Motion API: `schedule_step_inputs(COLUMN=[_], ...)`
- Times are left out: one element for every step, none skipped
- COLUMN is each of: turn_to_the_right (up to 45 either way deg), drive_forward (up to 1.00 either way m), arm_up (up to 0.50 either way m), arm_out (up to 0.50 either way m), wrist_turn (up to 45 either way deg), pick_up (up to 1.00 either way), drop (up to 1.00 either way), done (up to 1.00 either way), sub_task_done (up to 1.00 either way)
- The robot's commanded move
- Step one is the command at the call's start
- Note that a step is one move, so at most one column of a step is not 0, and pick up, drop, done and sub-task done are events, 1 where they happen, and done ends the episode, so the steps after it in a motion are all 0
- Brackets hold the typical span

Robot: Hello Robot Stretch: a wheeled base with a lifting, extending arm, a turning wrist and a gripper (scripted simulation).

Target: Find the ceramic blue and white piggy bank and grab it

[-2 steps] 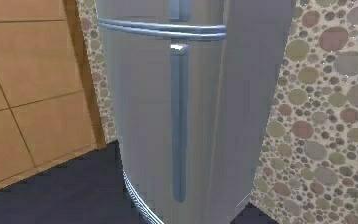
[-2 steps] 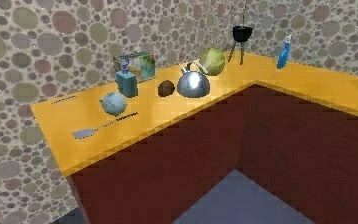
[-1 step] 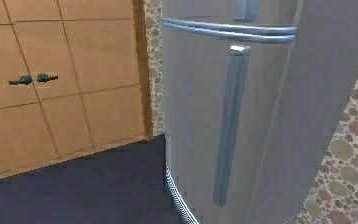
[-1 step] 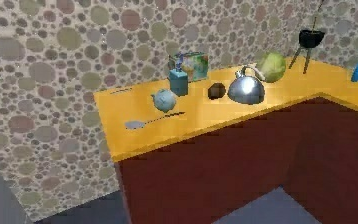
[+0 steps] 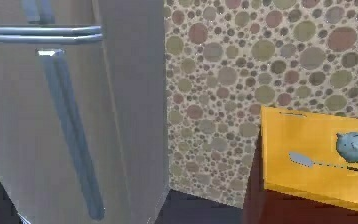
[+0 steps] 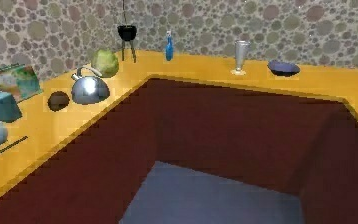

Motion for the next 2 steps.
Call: schedule_step_inputs(turn_to_the_right=[9.0, 0.0], drive_forward=[0.0, 0.35], arm_up=[0.0, 0.0], arm_out=[0.0, 0.0], wrist_turn=[0.0, 0.0], pick_up=[0.0, 0.0], drop=[0.0, 0.0], done=[0.0, 0.0], sub_task_done=[0.0, 0.0])
